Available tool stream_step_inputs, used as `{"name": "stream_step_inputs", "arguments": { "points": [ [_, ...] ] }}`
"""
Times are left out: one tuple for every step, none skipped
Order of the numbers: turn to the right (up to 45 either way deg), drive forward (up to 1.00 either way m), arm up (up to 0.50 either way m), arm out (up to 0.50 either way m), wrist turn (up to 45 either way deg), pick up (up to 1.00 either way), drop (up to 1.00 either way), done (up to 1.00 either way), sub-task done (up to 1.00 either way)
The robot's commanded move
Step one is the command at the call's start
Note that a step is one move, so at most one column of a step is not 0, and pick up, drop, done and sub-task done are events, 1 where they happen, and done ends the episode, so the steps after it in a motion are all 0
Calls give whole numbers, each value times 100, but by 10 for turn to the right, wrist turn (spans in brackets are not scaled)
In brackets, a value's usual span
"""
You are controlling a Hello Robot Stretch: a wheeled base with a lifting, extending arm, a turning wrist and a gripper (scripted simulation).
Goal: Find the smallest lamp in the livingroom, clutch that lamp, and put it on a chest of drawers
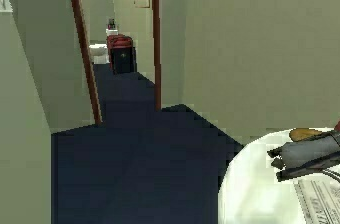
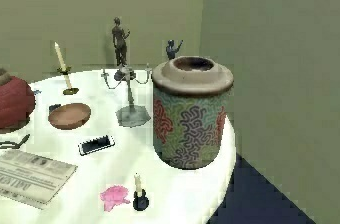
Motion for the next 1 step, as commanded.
{"name": "stream_step_inputs", "arguments": {
  "points": [
    [0,0,38,0,0,0,0,0,0]
  ]
}}
